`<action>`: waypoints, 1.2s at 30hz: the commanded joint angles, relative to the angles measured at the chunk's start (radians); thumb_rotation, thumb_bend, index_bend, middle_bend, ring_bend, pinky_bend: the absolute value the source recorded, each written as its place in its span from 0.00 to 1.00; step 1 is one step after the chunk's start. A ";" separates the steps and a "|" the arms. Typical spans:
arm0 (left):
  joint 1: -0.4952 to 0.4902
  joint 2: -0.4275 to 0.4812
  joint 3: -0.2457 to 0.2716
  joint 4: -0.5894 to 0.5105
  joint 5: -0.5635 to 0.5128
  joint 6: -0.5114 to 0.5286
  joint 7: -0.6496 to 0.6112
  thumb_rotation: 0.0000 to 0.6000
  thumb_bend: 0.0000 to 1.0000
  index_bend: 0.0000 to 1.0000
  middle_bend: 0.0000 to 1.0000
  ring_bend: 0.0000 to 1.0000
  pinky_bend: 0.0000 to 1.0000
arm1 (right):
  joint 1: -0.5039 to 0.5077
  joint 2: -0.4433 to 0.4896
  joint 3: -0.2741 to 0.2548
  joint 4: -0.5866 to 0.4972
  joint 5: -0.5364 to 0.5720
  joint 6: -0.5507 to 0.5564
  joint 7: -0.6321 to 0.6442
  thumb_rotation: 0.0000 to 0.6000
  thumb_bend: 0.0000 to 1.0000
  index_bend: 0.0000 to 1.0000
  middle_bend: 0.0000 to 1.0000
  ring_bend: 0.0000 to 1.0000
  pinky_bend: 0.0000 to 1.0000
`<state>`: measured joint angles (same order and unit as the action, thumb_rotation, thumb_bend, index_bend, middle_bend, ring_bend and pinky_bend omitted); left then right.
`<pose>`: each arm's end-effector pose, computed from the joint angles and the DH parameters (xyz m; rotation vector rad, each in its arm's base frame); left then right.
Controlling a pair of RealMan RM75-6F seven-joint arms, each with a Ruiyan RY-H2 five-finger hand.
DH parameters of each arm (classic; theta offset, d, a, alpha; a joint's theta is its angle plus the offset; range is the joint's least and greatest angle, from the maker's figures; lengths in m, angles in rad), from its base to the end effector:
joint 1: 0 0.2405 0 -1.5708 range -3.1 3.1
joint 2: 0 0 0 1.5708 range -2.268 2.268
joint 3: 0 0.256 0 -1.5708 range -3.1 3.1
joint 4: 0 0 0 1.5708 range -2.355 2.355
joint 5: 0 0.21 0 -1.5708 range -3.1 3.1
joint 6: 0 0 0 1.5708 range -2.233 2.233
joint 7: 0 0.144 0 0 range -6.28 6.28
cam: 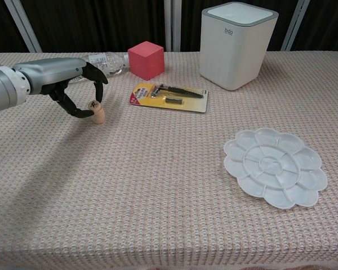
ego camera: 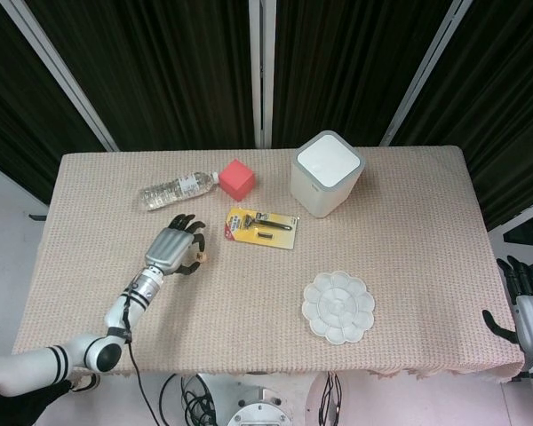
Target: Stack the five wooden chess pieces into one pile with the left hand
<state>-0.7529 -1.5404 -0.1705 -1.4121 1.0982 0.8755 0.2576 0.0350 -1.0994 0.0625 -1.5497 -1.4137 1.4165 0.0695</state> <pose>-0.1637 0.3539 -0.0182 -1.8837 -1.0285 -0.8786 -0.3476 -0.1670 0.1710 1.2963 -0.9971 0.7902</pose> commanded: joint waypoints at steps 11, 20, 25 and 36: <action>0.000 -0.006 0.006 0.021 -0.002 0.001 -0.019 1.00 0.28 0.47 0.15 0.00 0.00 | 0.000 -0.002 -0.001 0.005 0.004 -0.005 0.000 1.00 0.24 0.00 0.00 0.00 0.00; 0.002 0.001 0.011 0.015 0.009 0.008 -0.028 1.00 0.28 0.45 0.15 0.00 0.00 | 0.002 -0.005 0.000 0.009 0.001 -0.003 0.001 1.00 0.25 0.00 0.00 0.00 0.00; 0.003 0.003 0.011 0.009 0.011 0.013 -0.031 1.00 0.28 0.44 0.15 0.00 0.00 | 0.002 -0.006 0.001 0.009 -0.001 -0.001 0.002 1.00 0.25 0.00 0.00 0.00 0.00; 0.026 0.053 0.021 -0.073 0.025 0.064 -0.003 1.00 0.28 0.34 0.15 0.00 0.00 | 0.000 -0.003 0.002 0.007 0.000 0.002 0.006 1.00 0.25 0.00 0.00 0.00 0.00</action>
<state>-0.7391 -1.5065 -0.1542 -1.4579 1.1194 0.9180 0.2434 0.0356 -1.1034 0.0638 -1.5423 -1.4137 1.4178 0.0746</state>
